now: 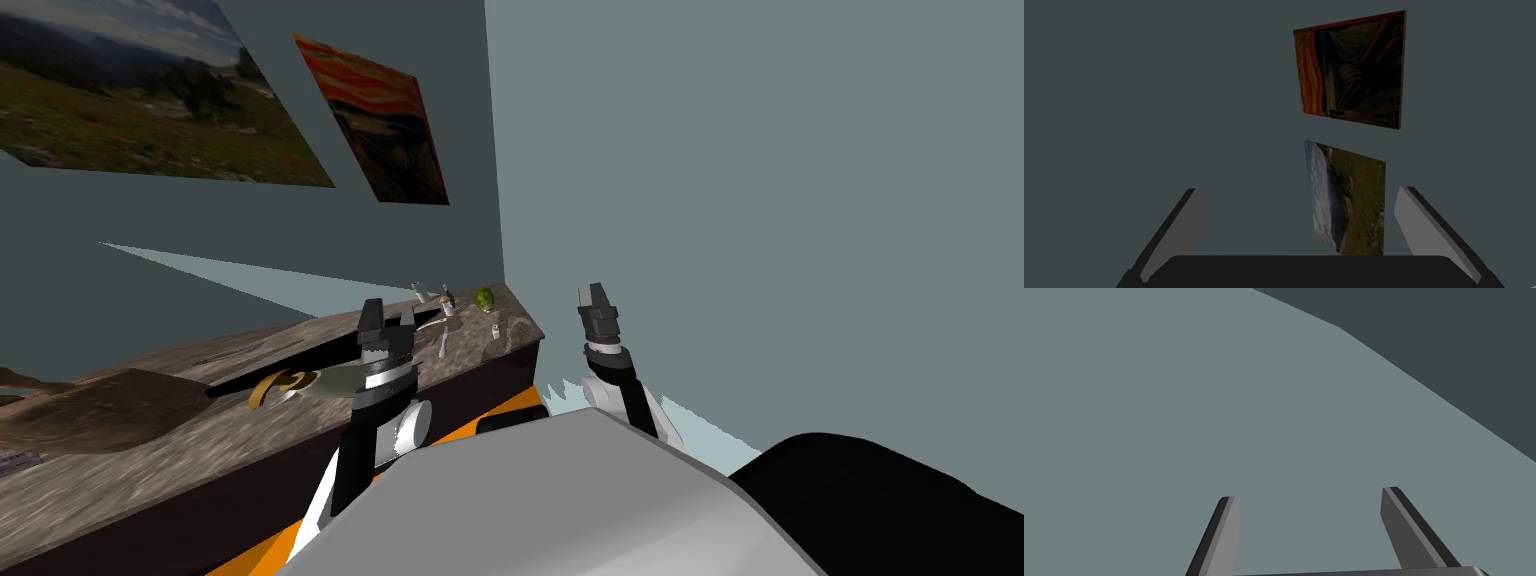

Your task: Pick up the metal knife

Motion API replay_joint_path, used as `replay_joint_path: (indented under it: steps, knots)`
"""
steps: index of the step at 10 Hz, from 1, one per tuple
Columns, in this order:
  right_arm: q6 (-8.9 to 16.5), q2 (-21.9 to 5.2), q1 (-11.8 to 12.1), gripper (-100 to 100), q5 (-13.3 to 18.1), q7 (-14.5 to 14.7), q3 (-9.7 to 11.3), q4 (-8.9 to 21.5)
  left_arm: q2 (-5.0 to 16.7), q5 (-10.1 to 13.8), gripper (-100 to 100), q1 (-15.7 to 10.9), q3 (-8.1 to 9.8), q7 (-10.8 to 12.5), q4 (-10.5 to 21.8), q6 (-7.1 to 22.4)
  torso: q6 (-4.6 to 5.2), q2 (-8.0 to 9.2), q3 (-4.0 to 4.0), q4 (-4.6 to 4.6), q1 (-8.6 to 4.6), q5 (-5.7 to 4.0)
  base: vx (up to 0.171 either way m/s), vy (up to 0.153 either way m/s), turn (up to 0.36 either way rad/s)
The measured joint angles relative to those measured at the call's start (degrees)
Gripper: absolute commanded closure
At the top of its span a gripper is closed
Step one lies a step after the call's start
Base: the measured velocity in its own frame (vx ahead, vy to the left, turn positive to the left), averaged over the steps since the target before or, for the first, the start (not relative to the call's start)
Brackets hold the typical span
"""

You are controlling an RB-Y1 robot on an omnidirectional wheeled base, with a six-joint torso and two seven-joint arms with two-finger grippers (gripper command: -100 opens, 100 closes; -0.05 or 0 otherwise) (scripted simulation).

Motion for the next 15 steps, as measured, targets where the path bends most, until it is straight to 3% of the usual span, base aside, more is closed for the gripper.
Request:
replay_joint_path:
  steps: [3,6,11,15]
  knots:
    - [0.0,0.0,-0.02,0,0.0,0.0,0.0,0.0,4.48,0.5,-100,1.37,0.76,0.84,-0.02,-0.45,0.01,0.39,0.22,0.08,0.2,0.05,-0.097,0.054,-0.126]
    - [0.01,-0.01,-0.02,0,0.0,0.0,0.0,0.01,9.67,1.55,-100,4.35,2.24,2.61,0.05,-1.29,0.01,0.66,0.38,0.15,0.4,0.09,-0.167,0.084,-0.219]
    - [0.01,-0.01,-0.02,0,0.0,0.0,-0.01,0.01,18.27,4.4,-100,12.81,5.66,7.05,0.11,-2.01,0.02,0.71,0.42,0.17,0.51,0.12,-0.182,0.087,-0.277]
    - [0.01,-0.01,-0.01,0,0.0,0.0,-0.01,0.01,23.01,6.43,-100,18.76,7.94,9.99,0.24,-1.59,-0.01,0.45,0.28,0.12,0.36,0.09,-0.123,0.041,-0.271]
